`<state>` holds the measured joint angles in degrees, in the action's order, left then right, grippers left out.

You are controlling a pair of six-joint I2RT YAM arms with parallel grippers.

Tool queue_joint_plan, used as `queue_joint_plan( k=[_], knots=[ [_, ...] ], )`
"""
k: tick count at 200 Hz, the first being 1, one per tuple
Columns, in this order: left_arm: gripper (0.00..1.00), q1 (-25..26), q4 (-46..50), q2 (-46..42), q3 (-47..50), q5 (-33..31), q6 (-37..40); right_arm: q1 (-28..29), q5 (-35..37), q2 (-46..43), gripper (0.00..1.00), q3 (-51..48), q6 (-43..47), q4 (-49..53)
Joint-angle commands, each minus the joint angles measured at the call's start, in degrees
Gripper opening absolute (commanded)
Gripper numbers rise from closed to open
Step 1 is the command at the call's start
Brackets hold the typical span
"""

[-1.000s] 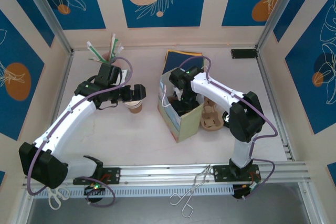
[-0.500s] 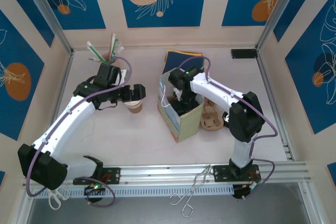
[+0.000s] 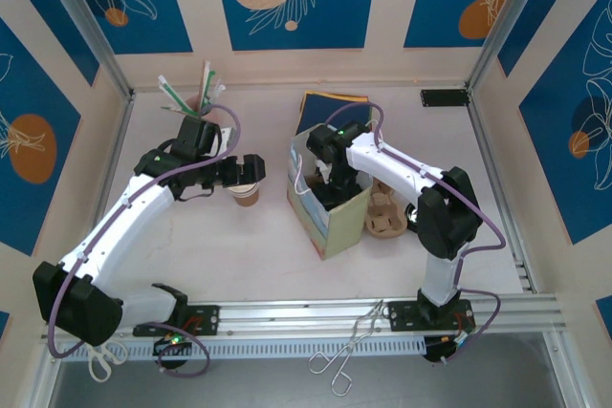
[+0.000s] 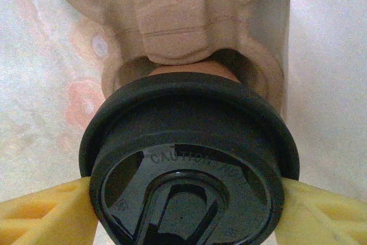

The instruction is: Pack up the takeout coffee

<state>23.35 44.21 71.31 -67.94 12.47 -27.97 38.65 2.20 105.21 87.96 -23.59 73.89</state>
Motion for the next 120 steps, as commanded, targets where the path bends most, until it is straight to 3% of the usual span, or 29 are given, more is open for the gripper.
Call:
queue_joint_plan(
  k=[1,120],
  knots=[
    [1.00,-0.7,0.2,-1.2,0.5,1.2,0.3,0.2,1.6,2.1,0.74,-1.1,-1.0,-0.9],
    [1.00,-0.8,0.0,-1.1,0.8,1.7,0.4,0.1,1.8,1.8,0.74,-0.9,-1.1,-0.8]
  ],
)
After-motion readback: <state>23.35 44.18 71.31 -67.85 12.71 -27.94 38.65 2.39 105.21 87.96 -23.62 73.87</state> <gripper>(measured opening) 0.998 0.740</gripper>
